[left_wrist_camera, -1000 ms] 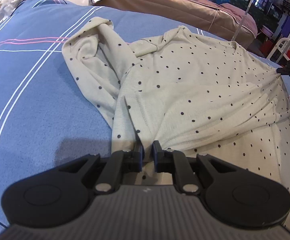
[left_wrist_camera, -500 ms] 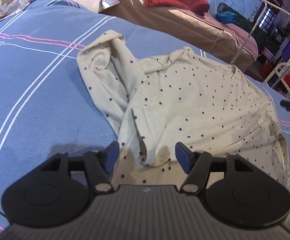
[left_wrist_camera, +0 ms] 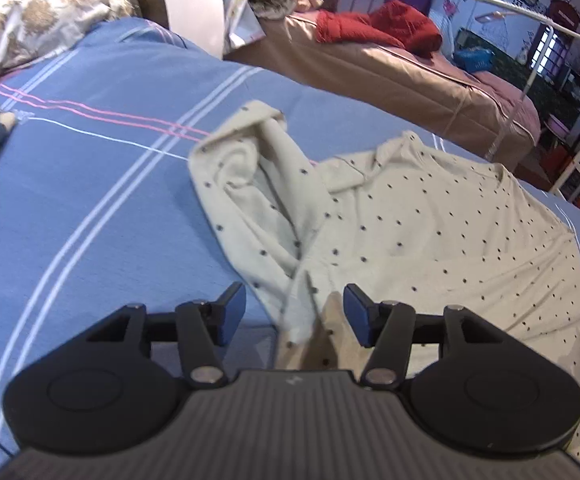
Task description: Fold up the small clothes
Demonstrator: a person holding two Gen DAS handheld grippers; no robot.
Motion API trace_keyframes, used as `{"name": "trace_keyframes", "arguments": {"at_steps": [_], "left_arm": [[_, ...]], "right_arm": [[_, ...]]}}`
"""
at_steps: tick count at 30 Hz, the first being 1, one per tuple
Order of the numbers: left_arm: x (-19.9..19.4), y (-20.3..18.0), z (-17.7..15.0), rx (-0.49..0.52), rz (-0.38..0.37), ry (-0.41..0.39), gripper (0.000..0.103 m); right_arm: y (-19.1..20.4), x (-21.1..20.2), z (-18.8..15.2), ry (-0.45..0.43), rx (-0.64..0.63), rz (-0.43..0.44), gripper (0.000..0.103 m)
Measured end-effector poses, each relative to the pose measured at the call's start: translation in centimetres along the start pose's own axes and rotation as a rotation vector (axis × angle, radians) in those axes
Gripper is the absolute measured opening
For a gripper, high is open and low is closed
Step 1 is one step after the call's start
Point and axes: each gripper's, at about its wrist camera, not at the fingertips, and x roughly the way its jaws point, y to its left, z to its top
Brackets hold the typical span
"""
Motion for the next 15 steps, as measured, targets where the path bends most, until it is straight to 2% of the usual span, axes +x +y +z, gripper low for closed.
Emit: {"name": "trace_keyframes", "arguments": {"at_steps": [1,3,5,6,8,11,13,14,15], "left_arm": [[-0.2,1.1,0.2,-0.029,0.013,-0.005,0.055],[0.3,3.4,0.5,-0.116,-0.009,0.022,0.053],[1.5,5.6,0.8,-0.224,-0.069,0.054,0.051],[2.1,6.1,1.0,-0.258,-0.099,0.065,0.044],[3.4,6.3,1.3,-0.290,-0.157,0.081,0.038],[5.3,5.2,1.4,-0.315,-0.231,0.116,0.035],[6.6,4.3,1.2,-0.310,-0.233,0.126,0.026],[7.0,3.7,1.1,-0.298,-0.199,0.122,0.011],[7.1,3.9,1.2,-0.302,-0.186,0.113,0.007]], "right_arm": [[0.4,-0.8,-0.6,-0.011,0.014,0.010,0.081],[1.0,-1.5,-1.0,-0.018,0.044,0.047,0.082],[1.5,-2.0,-1.4,-0.019,0.091,0.085,0.082],[1.7,-2.1,-1.5,-0.009,0.117,0.101,0.081],[2.3,-2.1,-1.8,0.002,0.161,0.127,0.082],[3.1,-2.1,-2.5,0.033,0.173,0.136,0.082],[3.4,-2.0,-3.1,0.052,0.185,0.144,0.081],[3.5,-2.1,-3.3,0.061,0.189,0.145,0.081],[3.4,-2.4,-3.5,0.065,0.189,0.143,0.081]]}}
